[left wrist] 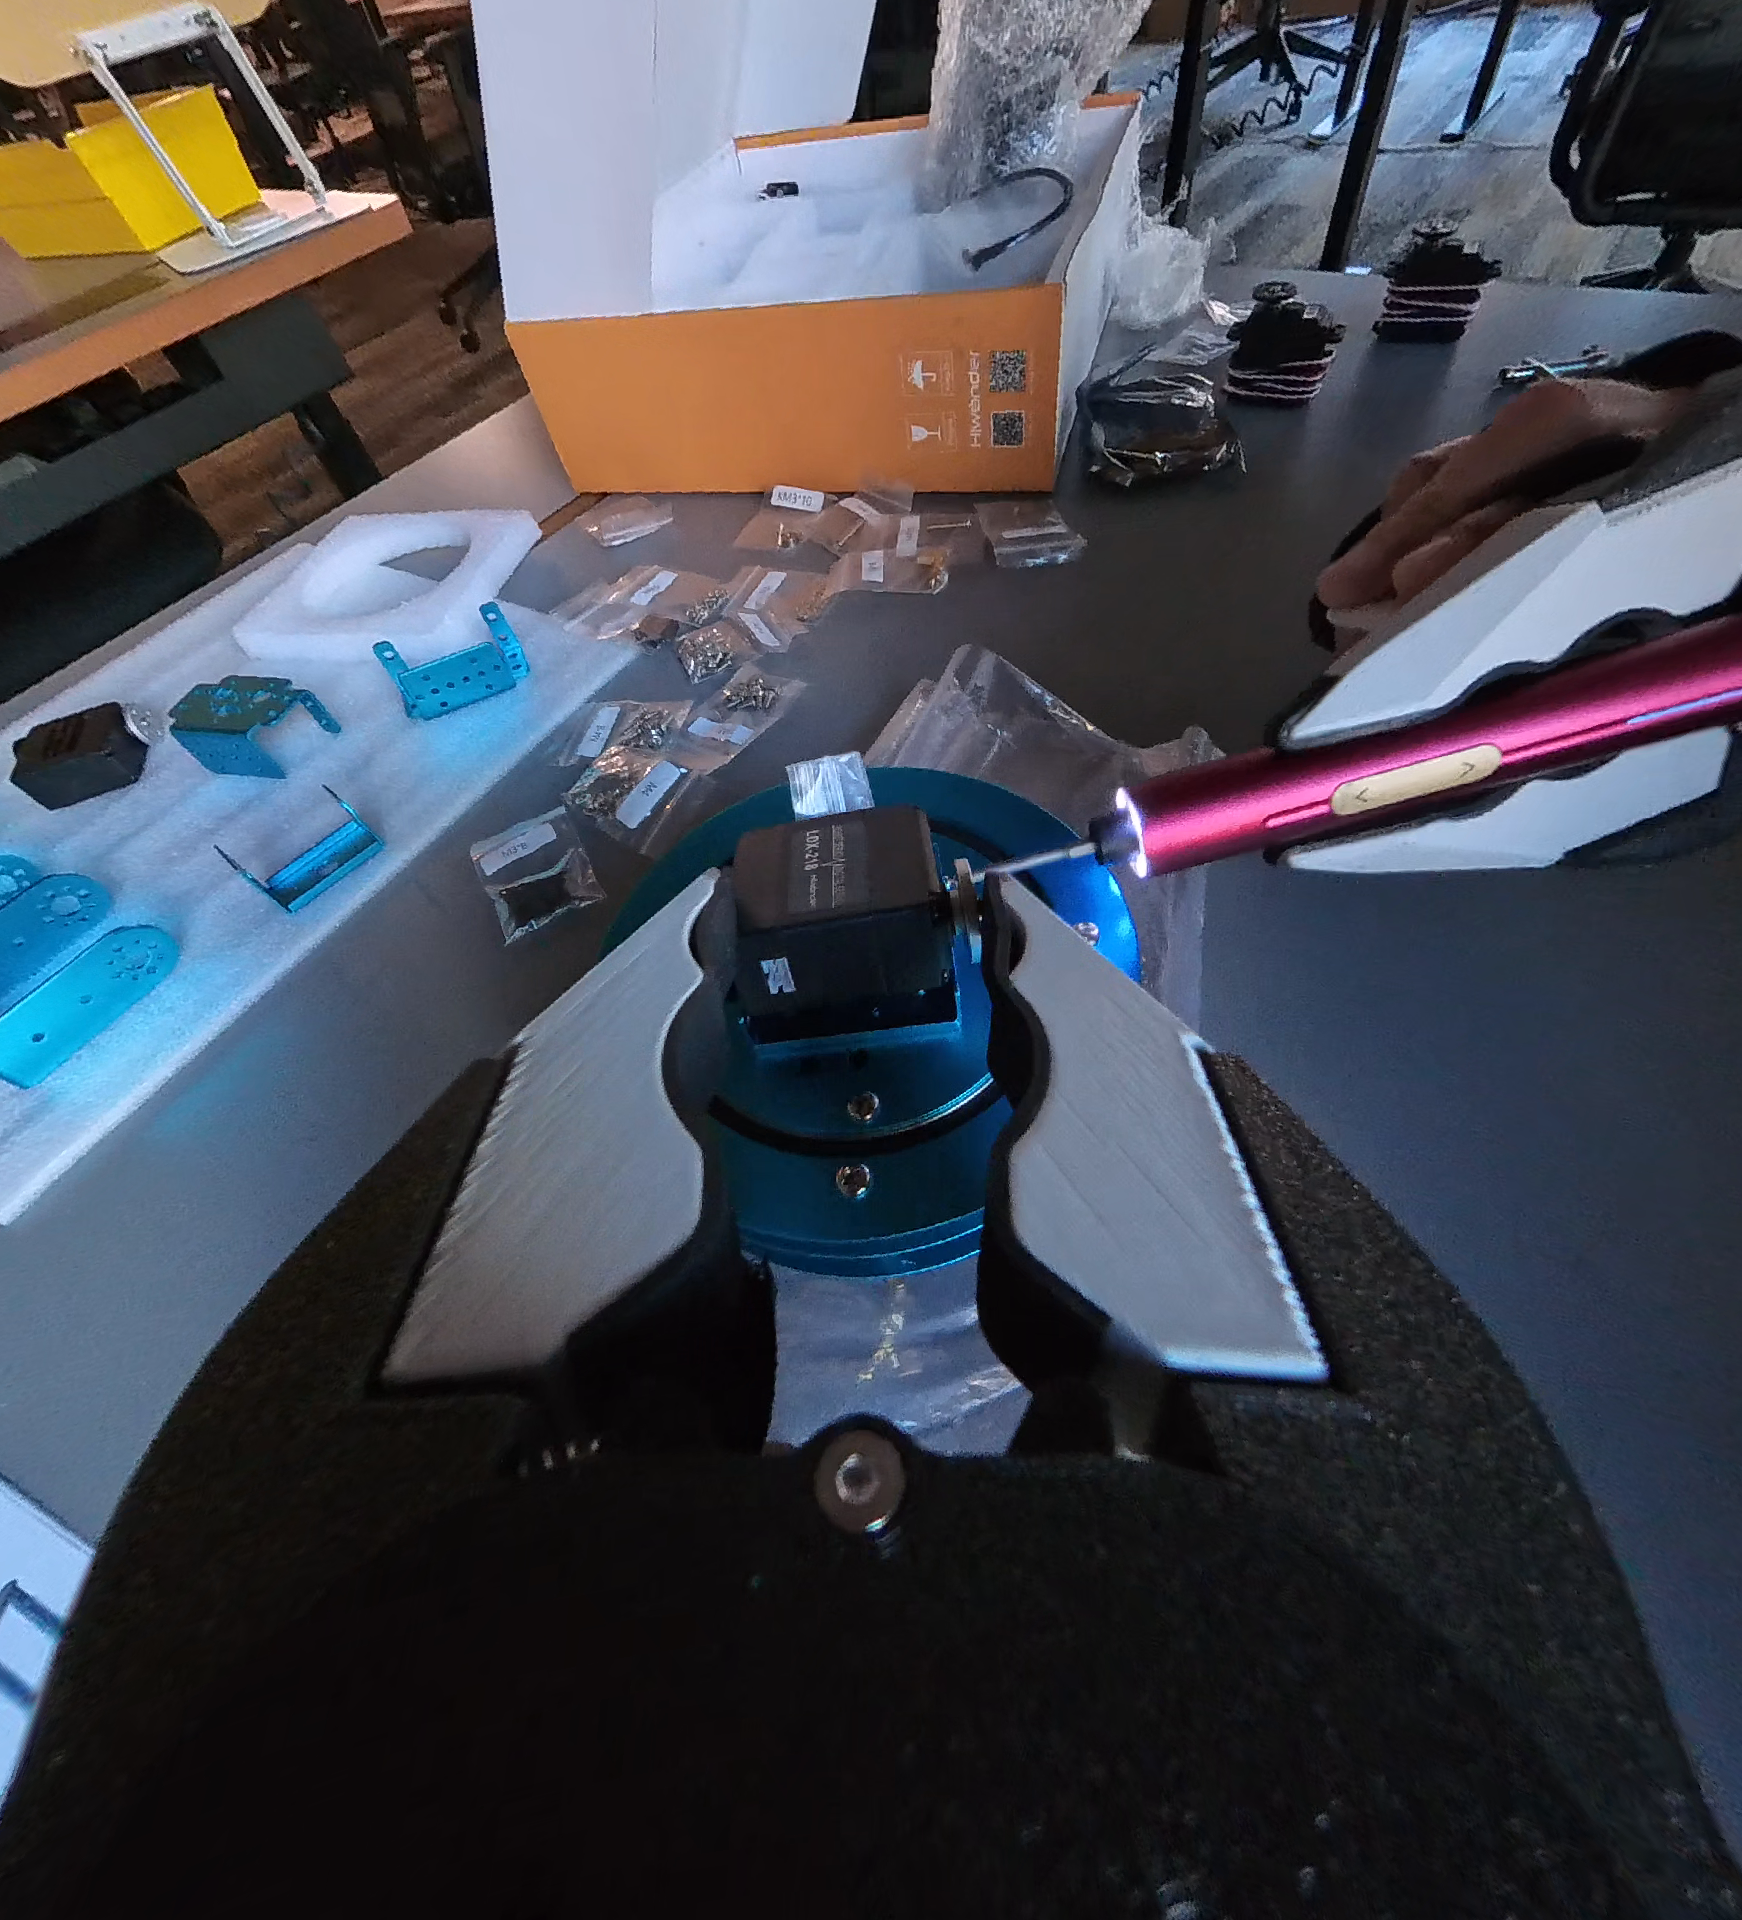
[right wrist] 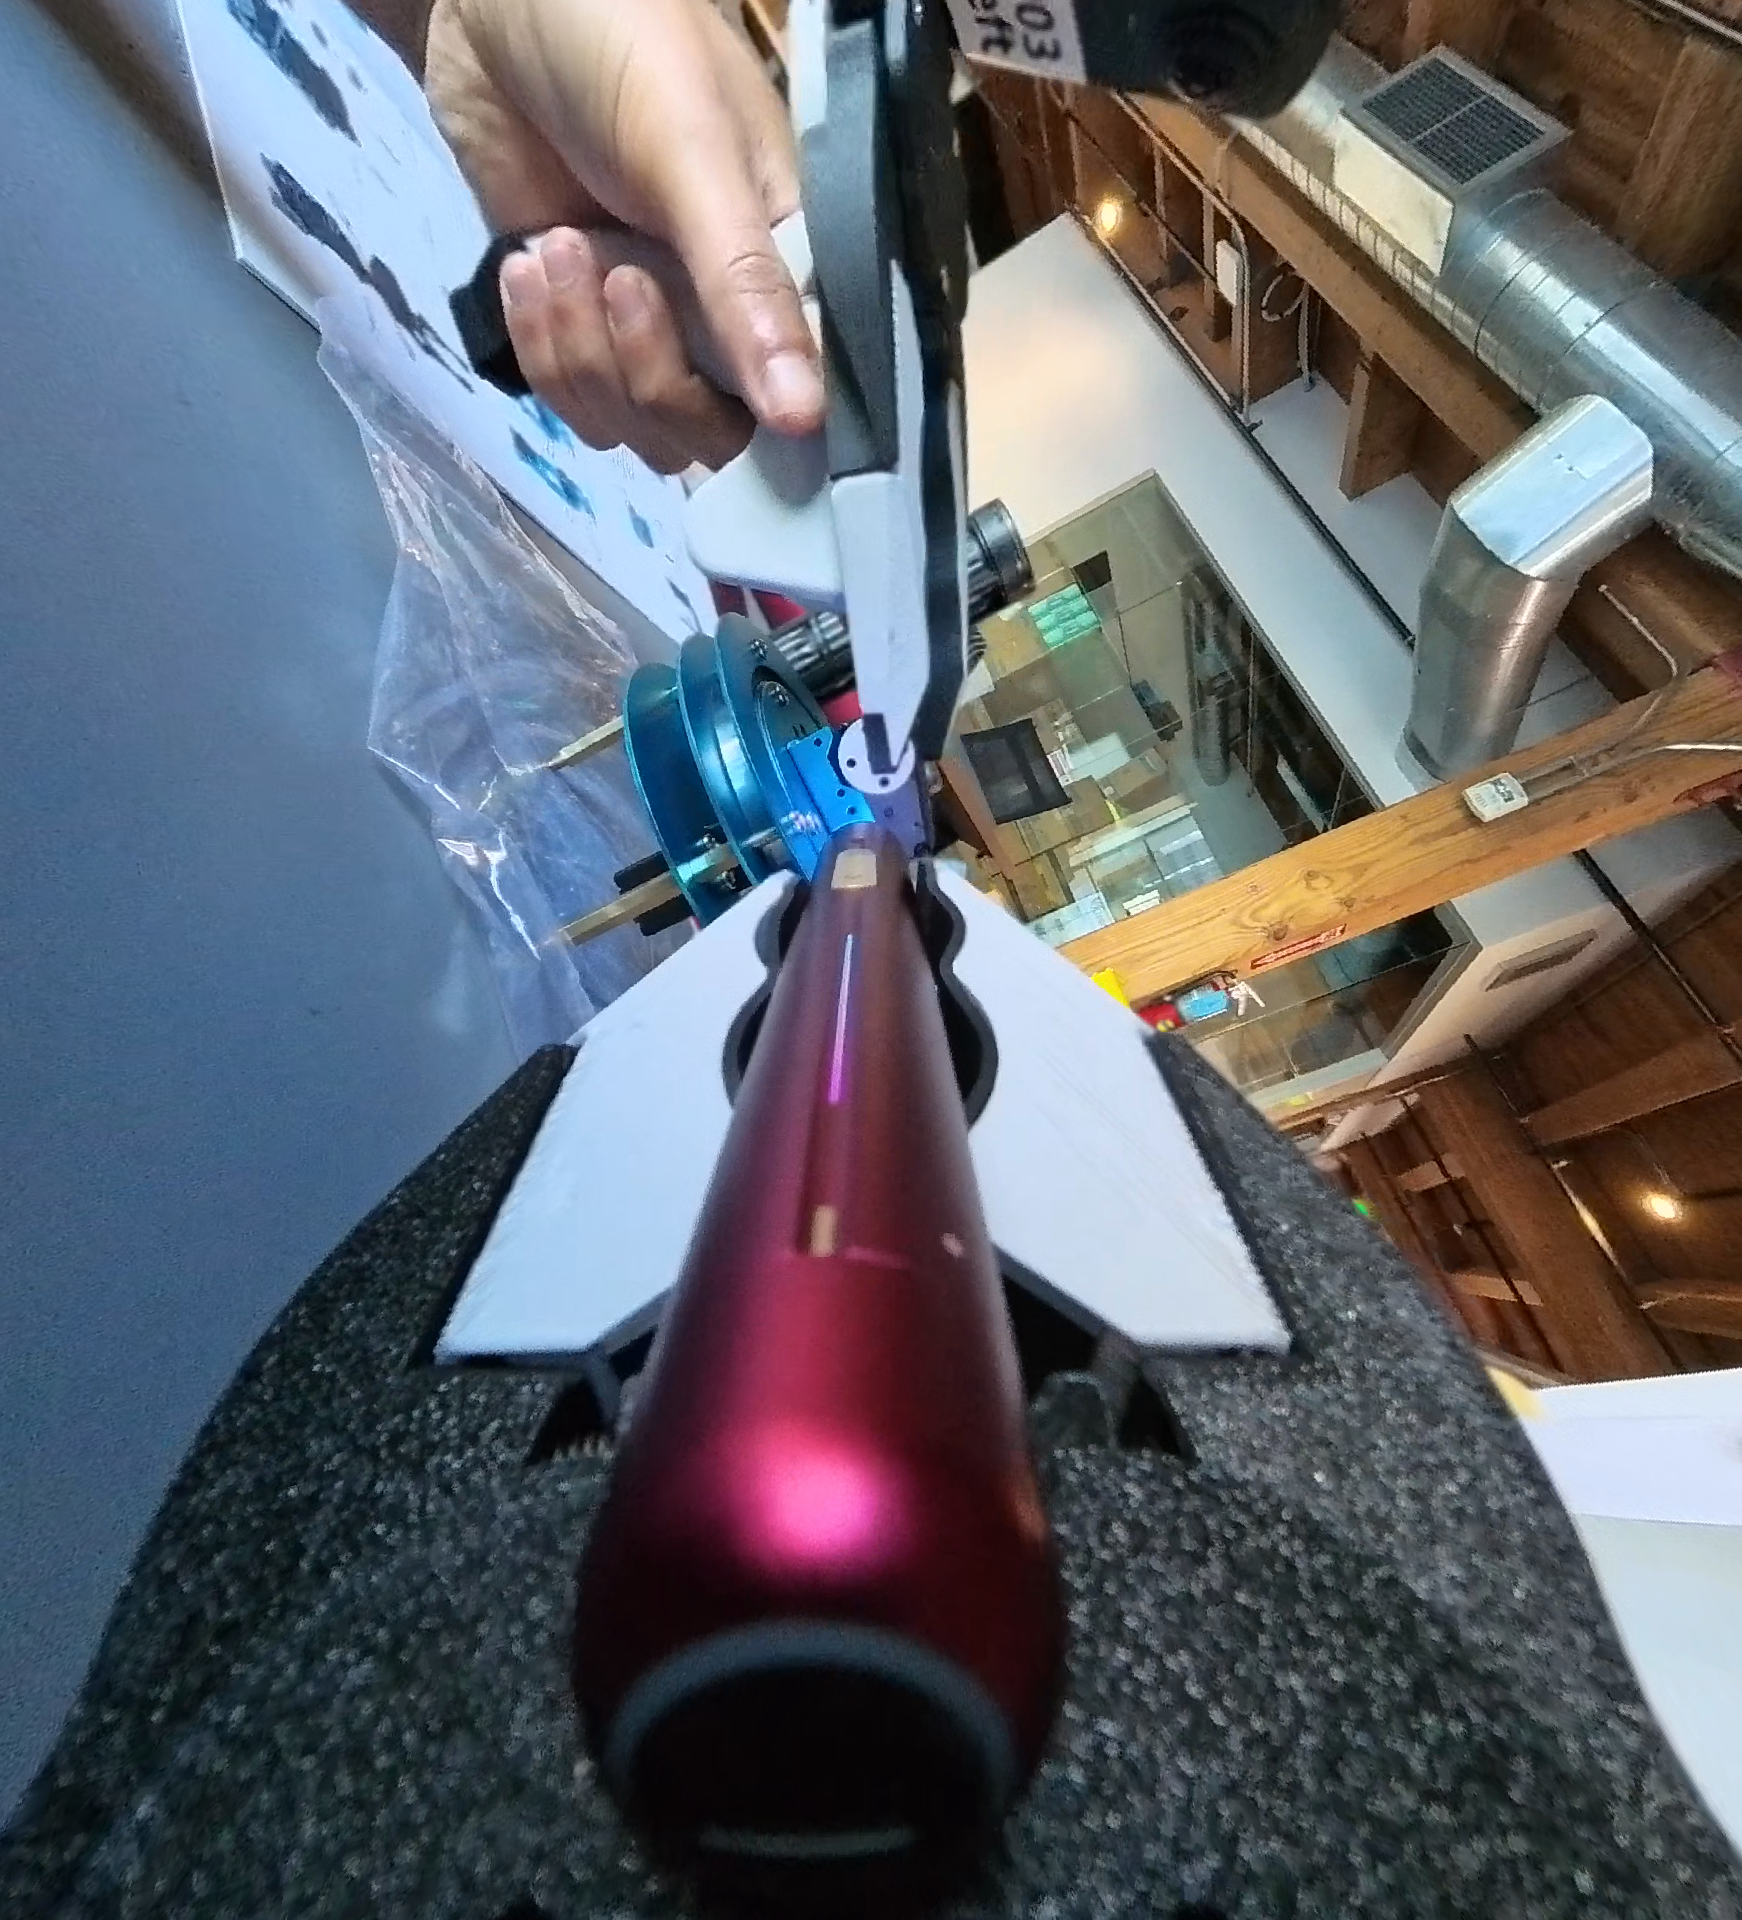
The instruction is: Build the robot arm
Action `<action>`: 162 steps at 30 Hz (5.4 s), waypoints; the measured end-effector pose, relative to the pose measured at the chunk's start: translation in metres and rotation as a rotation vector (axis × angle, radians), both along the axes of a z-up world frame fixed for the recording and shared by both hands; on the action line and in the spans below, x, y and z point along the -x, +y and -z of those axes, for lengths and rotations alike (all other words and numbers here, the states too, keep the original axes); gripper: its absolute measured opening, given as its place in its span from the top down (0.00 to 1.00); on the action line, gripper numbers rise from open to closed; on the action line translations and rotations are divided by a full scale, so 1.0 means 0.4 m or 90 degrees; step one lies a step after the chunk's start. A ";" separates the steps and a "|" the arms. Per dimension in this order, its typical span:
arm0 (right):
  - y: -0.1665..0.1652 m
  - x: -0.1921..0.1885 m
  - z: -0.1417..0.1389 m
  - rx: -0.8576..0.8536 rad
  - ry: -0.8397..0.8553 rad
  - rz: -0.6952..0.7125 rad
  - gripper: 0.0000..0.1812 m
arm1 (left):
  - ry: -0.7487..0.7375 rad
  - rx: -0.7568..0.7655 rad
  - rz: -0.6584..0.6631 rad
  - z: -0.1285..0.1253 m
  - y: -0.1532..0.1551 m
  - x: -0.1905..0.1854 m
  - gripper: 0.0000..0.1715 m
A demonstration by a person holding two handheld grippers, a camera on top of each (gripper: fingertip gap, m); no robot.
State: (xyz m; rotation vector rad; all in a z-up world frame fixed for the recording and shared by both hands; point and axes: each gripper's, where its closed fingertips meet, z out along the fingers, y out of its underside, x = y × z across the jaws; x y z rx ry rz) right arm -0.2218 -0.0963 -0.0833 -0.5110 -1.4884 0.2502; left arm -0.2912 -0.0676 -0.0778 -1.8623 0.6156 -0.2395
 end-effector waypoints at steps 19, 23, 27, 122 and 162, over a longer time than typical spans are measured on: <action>0.119 -0.043 -0.033 0.274 0.022 -0.010 0.88 | -0.028 -0.011 -0.003 -0.002 -0.021 0.016 0.63; 0.136 -0.062 -0.054 0.379 0.014 -0.054 0.88 | -0.049 -0.005 -0.017 -0.005 -0.036 0.038 0.64; 0.146 -0.075 -0.052 0.480 -0.014 -0.084 0.88 | 0.001 0.017 -0.022 0.017 -0.029 0.028 0.61; 0.288 -0.573 0.235 0.788 -0.478 0.549 0.88 | -0.264 0.113 -0.155 0.070 -0.420 -0.051 0.63; 0.189 0.098 0.089 1.015 -0.436 -0.043 0.46 | -0.419 0.266 -0.187 0.096 -0.106 0.111 0.59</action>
